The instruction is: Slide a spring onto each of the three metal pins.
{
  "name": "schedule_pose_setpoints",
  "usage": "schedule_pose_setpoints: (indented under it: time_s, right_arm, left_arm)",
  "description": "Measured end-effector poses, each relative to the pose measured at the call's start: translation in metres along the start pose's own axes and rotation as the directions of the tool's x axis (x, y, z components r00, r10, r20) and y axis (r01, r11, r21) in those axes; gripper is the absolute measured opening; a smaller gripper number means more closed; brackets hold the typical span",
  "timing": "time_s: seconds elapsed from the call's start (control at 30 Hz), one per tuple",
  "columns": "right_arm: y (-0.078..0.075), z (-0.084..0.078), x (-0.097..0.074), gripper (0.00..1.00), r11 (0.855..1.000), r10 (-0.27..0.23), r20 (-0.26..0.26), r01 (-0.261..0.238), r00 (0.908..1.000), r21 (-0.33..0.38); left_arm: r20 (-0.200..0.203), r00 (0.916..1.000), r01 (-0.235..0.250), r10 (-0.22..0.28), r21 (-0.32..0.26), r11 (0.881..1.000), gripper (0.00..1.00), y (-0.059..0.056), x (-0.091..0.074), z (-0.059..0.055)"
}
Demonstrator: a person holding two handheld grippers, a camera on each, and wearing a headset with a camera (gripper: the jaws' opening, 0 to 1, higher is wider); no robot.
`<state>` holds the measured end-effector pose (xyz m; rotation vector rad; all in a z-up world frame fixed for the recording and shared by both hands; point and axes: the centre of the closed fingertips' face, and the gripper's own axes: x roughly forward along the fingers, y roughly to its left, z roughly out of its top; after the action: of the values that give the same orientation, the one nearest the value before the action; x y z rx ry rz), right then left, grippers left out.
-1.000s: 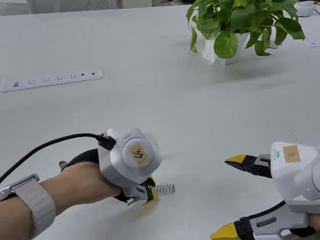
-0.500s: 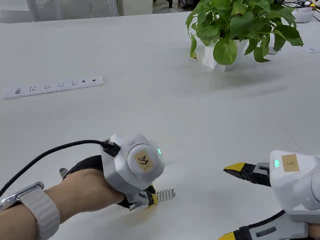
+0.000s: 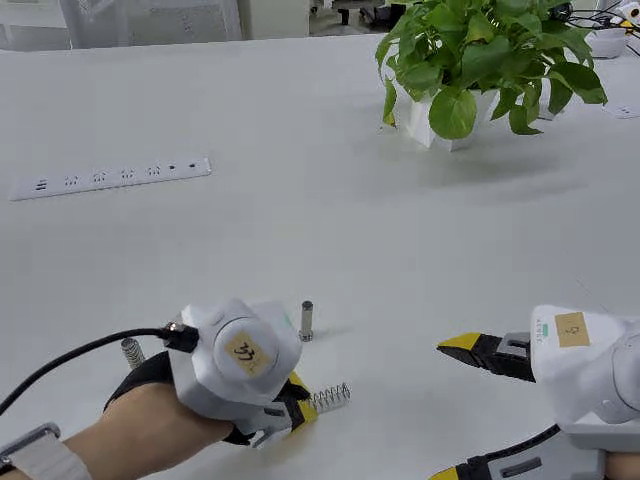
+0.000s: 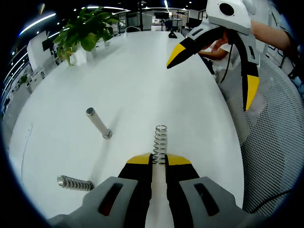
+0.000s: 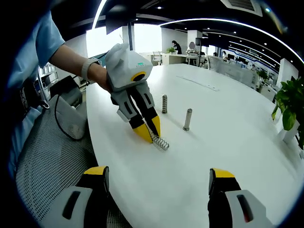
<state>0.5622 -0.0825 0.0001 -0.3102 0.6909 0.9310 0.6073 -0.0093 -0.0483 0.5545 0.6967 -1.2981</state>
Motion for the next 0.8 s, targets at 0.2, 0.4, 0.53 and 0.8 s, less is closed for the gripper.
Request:
schedule_pose_setpoints:
  time_s: [0.2, 0.4, 0.53, 0.8]
  right_arm:
    - [0.002, 0.008, 0.001, 0.85, 1.0, 0.009, 0.014, -0.009, 0.9999, -0.001]
    - [0.011, 0.014, 0.008, 0.85, 0.999, 0.035, 0.02, -0.035, 0.9992, -0.008]
    - [0.016, 0.018, 0.013, 0.84, 0.998, 0.06, 0.018, -0.06, 0.998, -0.02]
    - [0.027, 0.036, 0.022, 0.81, 0.99, 0.126, 0.02, -0.124, 0.9919, -0.061]
  left_arm:
    - [0.051, 0.9986, -0.014, 0.017, -0.053, 0.999, 0.06, -0.007, -0.01, -0.005]
    - [0.089, 0.995, -0.037, 0.046, -0.099, 0.994, 0.06, -0.011, -0.023, -0.006]
    - [0.117, 0.9913, -0.046, 0.06, -0.118, 0.992, 0.07, -0.014, -0.032, -0.007]
    - [0.175, 0.9822, -0.043, 0.068, -0.142, 0.989, 0.07, -0.022, -0.047, -0.01]
